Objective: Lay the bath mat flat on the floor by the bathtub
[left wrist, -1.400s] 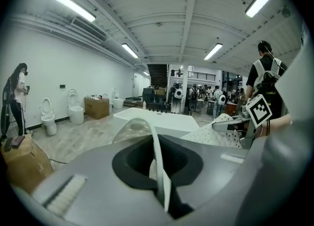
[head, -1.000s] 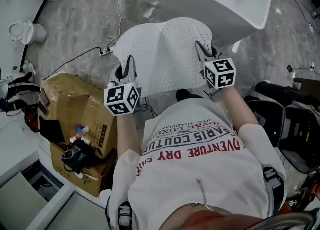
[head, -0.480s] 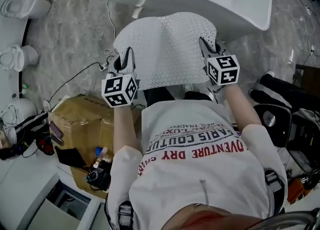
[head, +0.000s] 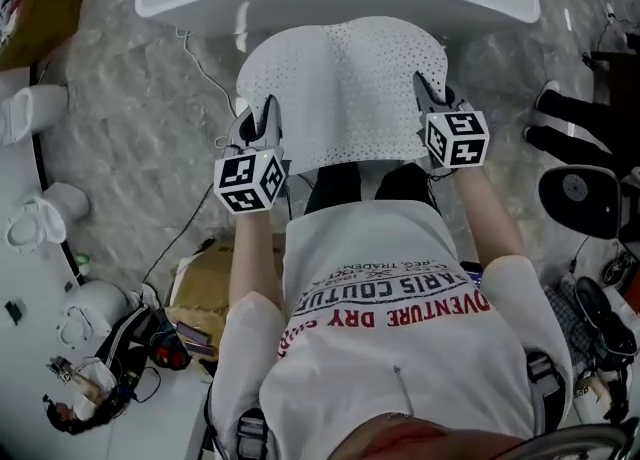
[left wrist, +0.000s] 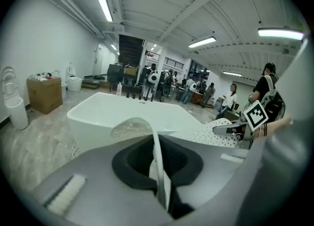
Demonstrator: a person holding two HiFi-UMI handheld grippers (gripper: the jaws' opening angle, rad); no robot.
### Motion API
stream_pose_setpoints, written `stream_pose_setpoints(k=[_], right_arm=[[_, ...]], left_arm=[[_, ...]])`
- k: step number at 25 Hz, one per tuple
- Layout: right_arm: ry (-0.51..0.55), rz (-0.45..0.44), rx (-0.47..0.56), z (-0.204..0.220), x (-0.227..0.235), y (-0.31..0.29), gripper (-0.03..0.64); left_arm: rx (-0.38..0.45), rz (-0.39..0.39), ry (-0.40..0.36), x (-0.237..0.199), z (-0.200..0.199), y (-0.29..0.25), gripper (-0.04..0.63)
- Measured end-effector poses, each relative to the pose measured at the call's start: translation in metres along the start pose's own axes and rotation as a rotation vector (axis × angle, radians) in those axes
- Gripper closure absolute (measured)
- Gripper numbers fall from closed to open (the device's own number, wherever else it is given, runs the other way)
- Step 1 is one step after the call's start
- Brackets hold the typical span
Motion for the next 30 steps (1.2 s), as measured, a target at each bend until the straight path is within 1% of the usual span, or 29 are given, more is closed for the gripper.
stream_pose_setpoints(k=[4, 8, 10, 13, 17, 20, 24, 30], right_arm=[[-0.031, 0.044, -0.03, 0.018, -0.004, -0.03, 0.6], [-0.032, 0.065, -0.063, 0.045, 0.003, -0.071, 0.6], [-0.029, 0.065, -0.092, 0.064, 0.006, -0.095, 0.6], [-0.022, 0.057, -0.139, 0.096, 0.015, -0.133, 0.6], [-0.022, 0.04, -0.185, 0.15, 0.032, -0.178, 0.6], [-0.001, 0.03, -0.197, 0.19, 0.045, -0.216, 0.6], [0.028, 0.015, -0.181, 0.241, 0.061, -0.27, 0.6], [0.045, 0.022, -0.152, 0.319, 0.097, -0.354, 0.6]], left_arm=[[-0.029, 0.034, -0.038, -0.03, 0.014, -0.034, 0.578], [-0.045, 0.037, -0.039, -0.056, 0.043, -0.075, 0.578], [-0.066, 0.03, -0.035, -0.071, 0.063, -0.097, 0.578], [-0.106, 0.008, -0.004, -0.092, 0.099, -0.134, 0.578], [-0.148, -0.016, 0.027, -0.109, 0.153, -0.18, 0.578], [-0.152, -0.011, 0.01, -0.121, 0.194, -0.218, 0.578], [-0.14, 0.004, -0.032, -0.136, 0.251, -0.264, 0.578], [-0.114, 0.0, -0.053, -0.164, 0.335, -0.346, 0.578]])
Point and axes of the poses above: the fingertips, and each gripper's own axes: y backward along the fingers, x to its right, z out of its underside, the point moved 8 cm from there along y, backward along the fingers, and after that the axes turned 1 degree about -x, right-handed, at the moved point
